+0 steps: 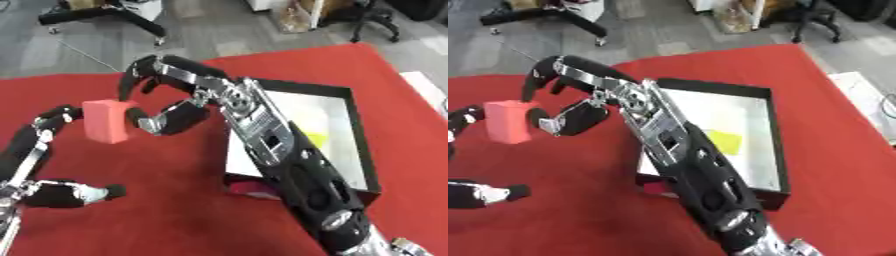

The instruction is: Pick up the objects with one hand, pass them to the other hand, and then place them into the box on the other side of the table.

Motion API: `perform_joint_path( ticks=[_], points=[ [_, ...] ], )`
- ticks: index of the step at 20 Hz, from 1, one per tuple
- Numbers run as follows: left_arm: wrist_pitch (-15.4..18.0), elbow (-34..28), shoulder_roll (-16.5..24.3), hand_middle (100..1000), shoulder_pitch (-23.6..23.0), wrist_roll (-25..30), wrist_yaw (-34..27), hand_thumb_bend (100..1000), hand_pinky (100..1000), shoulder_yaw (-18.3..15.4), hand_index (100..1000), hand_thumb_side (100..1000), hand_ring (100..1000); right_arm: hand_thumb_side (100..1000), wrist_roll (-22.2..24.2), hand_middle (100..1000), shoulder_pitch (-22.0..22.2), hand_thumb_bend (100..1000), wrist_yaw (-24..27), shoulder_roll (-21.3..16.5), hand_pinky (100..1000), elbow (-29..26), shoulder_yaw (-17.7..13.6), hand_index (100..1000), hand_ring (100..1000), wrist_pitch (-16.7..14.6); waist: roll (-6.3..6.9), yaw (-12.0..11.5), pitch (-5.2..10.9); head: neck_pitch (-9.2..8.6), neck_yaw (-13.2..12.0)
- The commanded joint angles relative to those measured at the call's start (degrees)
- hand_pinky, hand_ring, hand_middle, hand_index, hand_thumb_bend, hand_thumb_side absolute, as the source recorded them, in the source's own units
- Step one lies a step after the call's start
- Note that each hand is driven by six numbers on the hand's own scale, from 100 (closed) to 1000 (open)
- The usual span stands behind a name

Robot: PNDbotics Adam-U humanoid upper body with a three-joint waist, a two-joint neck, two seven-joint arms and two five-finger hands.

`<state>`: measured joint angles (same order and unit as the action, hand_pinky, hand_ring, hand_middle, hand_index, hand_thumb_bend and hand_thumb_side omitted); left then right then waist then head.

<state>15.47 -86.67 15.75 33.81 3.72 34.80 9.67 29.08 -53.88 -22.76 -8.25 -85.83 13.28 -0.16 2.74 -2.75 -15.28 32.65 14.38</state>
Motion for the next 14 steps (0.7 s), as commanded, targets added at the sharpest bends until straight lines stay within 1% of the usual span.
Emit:
perform_joint_path(
  ticks=[1, 6, 9, 11, 14],
  points=[
    [-1.34, -0.46, 1.81, 682, 0.32, -0.84, -0.44, 859, 1000, -1.35, 862, 460, 836, 100, 0.07, 730, -0.66, 100, 1.49, -1.22, 796, -1.96, -0.7, 580, 843, 0.55, 0.07, 0.19, 1.69, 0.12, 0.07],
    [-3.08, 0.04, 2.62, 675, -0.41, -2.02, -0.97, 839, 1000, -2.57, 861, 463, 831, 100, 0.07, 731, 0.04, 100, 2.98, -2.4, 798, -3.16, -1.16, 580, 844, 1.36, 0.07, 0.79, 2.04, 0.16, -0.06],
    [-2.57, 0.05, 2.48, 661, -0.65, -2.22, -3.45, 808, 1000, -2.34, 859, 468, 828, 100, 0.17, 733, 0.25, 100, 3.34, -2.5, 798, -3.32, -1.37, 581, 846, 1.95, 0.25, 0.82, 2.03, -0.15, -0.16],
    [-1.8, -0.08, 2.22, 662, -0.78, -1.88, -5.17, 810, 1000, -2.04, 862, 469, 827, 100, 0.23, 730, 0.27, 100, 3.3, -2.47, 797, -3.36, -1.44, 579, 844, 2.21, 0.31, 0.87, 1.99, -0.27, -0.06],
    [-1.97, 0.01, 2.67, 661, -1.17, -2.19, -5.63, 813, 1000, -2.66, 860, 466, 826, 100, -0.41, 725, 0.47, 100, 3.44, -3.27, 796, -3.6, -1.85, 575, 840, 2.27, 0.08, 1.36, 2.11, 0.03, 0.09]
  ],
)
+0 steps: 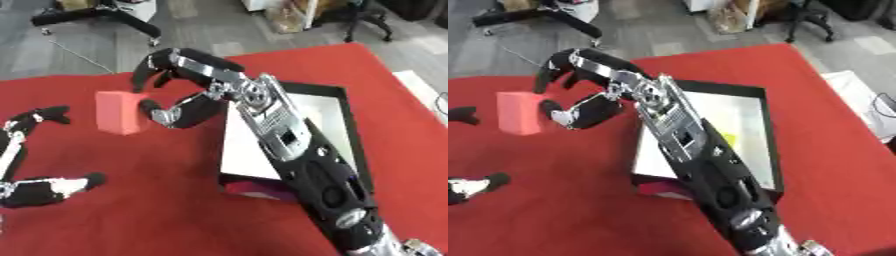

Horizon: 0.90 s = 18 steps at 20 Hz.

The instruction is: Pick up the objects with one hand, pass them to the other hand, and then place them into the box on the other side of the table.

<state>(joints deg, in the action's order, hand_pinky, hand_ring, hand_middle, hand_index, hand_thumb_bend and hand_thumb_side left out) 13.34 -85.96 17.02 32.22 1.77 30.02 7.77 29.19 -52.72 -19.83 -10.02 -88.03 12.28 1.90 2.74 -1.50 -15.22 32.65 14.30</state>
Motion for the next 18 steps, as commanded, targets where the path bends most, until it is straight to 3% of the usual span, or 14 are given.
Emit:
perform_joint_path(
  ticks=[1, 9, 17, 18],
  points=[
    [0.03, -0.7, 1.81, 661, 0.24, -0.49, -0.84, 814, 1000, -1.02, 860, 464, 827, 100, -0.87, 724, -0.65, 100, 0.64, -1.99, 796, -1.46, -1.03, 574, 839, 0.15, -0.05, 0.33, 2.15, 0.24, 0.23],
    [-0.24, -3.26, 8.94, 668, -2.76, -3.15, -1.52, 837, 1000, -3.08, 858, 433, 827, 100, -4.83, 711, 0.55, 100, 2.95, -7.99, 794, -1.99, -2.37, 568, 829, -1.11, -0.71, 2.15, 3.31, 3.09, 2.47],
    [-1.07, -7.59, 15.59, 669, -6.5, -5.32, -4.69, 821, 1000, -4.93, 859, 420, 826, 100, -9.04, 713, 6.49, 121, 2.28, -17.52, 793, -1.93, -4.54, 564, 824, -3.1, -0.62, 3.27, 3.55, 5.68, 5.09],
    [-1.25, -7.95, 15.93, 669, -6.74, -5.4, -5.07, 702, 1000, -5.08, 859, 508, 825, 100, -9.43, 715, 7.12, 100, 2.31, -18.21, 793, -1.91, -4.86, 564, 824, -3.27, -0.6, 3.3, 3.53, 5.84, 5.29]
  ],
)
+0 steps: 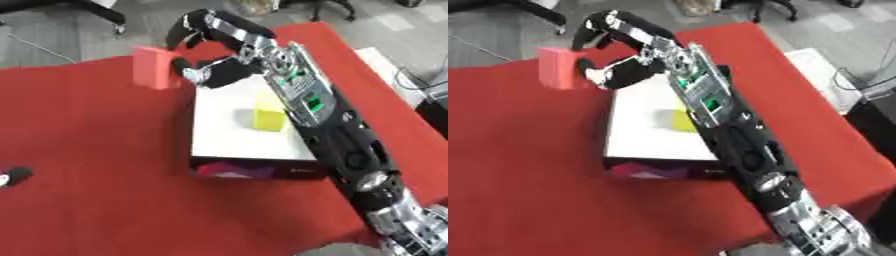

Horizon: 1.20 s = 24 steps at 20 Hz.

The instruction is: Pick up the objects with one hand, pass them to the other hand, and then place them into the box on the other side of the table.

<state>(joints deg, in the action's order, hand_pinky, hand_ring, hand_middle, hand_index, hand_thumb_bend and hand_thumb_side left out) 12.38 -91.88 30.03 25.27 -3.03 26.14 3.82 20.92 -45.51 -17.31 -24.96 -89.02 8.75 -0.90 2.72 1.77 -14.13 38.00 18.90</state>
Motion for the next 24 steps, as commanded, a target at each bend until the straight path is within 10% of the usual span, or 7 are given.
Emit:
perform_joint_path(
  ticks=[1, 14, 19, 24],
  points=[
    [-0.48, -2.35, 3.29, 669, -0.1, -0.76, -1.52, 814, 1000, -1.37, 859, 422, 825, 100, -1.73, 714, 1.0, 127, -0.45, -4.38, 793, -0.79, -1.94, 563, 824, -0.37, -0.48, 0.06, 2.41, 0.77, 1.07],
    [-1.8, -3.75, 3.83, 666, -1.56, -1.79, -3.16, 810, 1000, -2.81, 862, 427, 823, 100, -5.3, 737, 10.7, 163, -5.04, -10.18, 792, 0.25, -6.51, 575, 829, -1.07, 0.23, 0.19, 2.05, 2.09, 2.93],
    [-2.22, -4.49, 4.45, 666, -1.89, -2.82, -4.24, 812, 1000, -3.42, 862, 430, 824, 100, -5.7, 993, 14.9, 245, -7.87, -12.31, 811, 0.66, -7.81, 803, 944, -3.31, 0.52, -0.24, 2.13, 1.64, 3.74],
    [-2.34, -4.44, 4.36, 666, -2.0, -2.83, -4.24, 812, 1000, -3.43, 862, 431, 824, 100, -4.52, 1000, 15.43, 245, -9.57, -12.32, 812, 1.13, -8.33, 811, 949, -5.17, 0.53, -0.28, 2.12, 1.52, 3.75]
  ],
)
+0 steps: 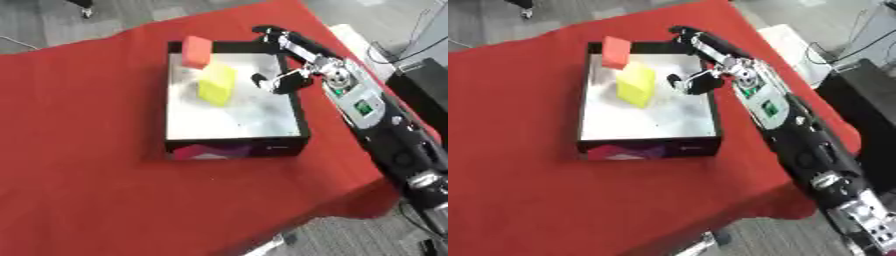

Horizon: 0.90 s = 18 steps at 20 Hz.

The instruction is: Pick up the objects with one hand, pass them to the other hand, and then place them into the box on the other side of the table.

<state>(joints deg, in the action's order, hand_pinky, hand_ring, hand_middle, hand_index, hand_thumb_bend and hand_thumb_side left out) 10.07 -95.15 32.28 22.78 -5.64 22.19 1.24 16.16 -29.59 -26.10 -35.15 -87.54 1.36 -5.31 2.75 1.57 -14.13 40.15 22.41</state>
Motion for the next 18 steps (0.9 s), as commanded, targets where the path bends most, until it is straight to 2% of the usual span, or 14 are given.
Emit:
perform_joint_path(
  ticks=[1, 7, 10, 11, 15, 17, 18],
  points=[
    [-0.04, -1.15, 2.09, 665, 0.47, -0.21, -0.28, 802, 1000, -0.85, 864, 436, 824, 100, 0.26, 1000, -0.51, 227, -0.86, -2.1, 868, -0.32, -0.97, 933, 1000, -0.89, 0.5, -0.09, 2.12, -0.64, 0.25],
    [-0.29, -1.01, 1.89, 664, 0.43, -0.17, -0.31, 803, 1000, -0.92, 863, 431, 823, 100, -0.69, 1000, -0.62, 227, -0.95, -1.89, 867, -0.8, -1.74, 928, 1000, -1.22, 0.47, -0.47, 2.09, -0.73, 0.1],
    [-0.37, -0.99, 1.87, 663, 0.33, -0.22, -0.36, 799, 1000, -0.98, 863, 431, 822, 100, -1.85, 1000, -1.01, 162, 0.17, -1.96, 867, -1.42, -2.52, 932, 1000, -0.41, 0.49, -0.59, 2.07, -0.98, -0.56],
    [-0.39, -0.97, 1.87, 663, 0.3, -0.25, -0.4, 795, 1000, -1.02, 863, 430, 822, 100, -2.51, 1000, -1.24, 100, 0.88, -1.93, 870, -1.75, -3.05, 936, 1000, 0.16, 0.5, -0.64, 2.06, -1.12, -0.97],
    [-0.61, -0.91, 1.97, 661, 0.18, -0.71, -0.79, 752, 1000, -1.29, 862, 443, 820, 100, -5.92, 1000, -3.35, 100, 4.3, -0.88, 902, -4.2, -6.61, 951, 1000, 3.07, 0.61, -0.84, 2.08, -2.11, -4.52],
    [-0.82, -0.97, 2.11, 656, 0.15, -1.24, -1.27, 706, 1000, -1.42, 858, 480, 817, 326, -7.83, 1000, -4.94, 100, 5.81, -0.33, 909, -5.97, -8.32, 958, 1000, 3.59, 0.7, -0.99, 2.06, -2.93, -7.43],
    [-0.96, -1.0, 2.19, 653, 0.17, -1.57, -1.59, 665, 1000, -1.48, 854, 504, 815, 398, -8.82, 1000, -5.65, 100, 6.74, -0.11, 914, -6.59, -8.99, 964, 1000, 3.71, 0.75, -1.11, 2.04, -3.4, -8.93]
  ],
)
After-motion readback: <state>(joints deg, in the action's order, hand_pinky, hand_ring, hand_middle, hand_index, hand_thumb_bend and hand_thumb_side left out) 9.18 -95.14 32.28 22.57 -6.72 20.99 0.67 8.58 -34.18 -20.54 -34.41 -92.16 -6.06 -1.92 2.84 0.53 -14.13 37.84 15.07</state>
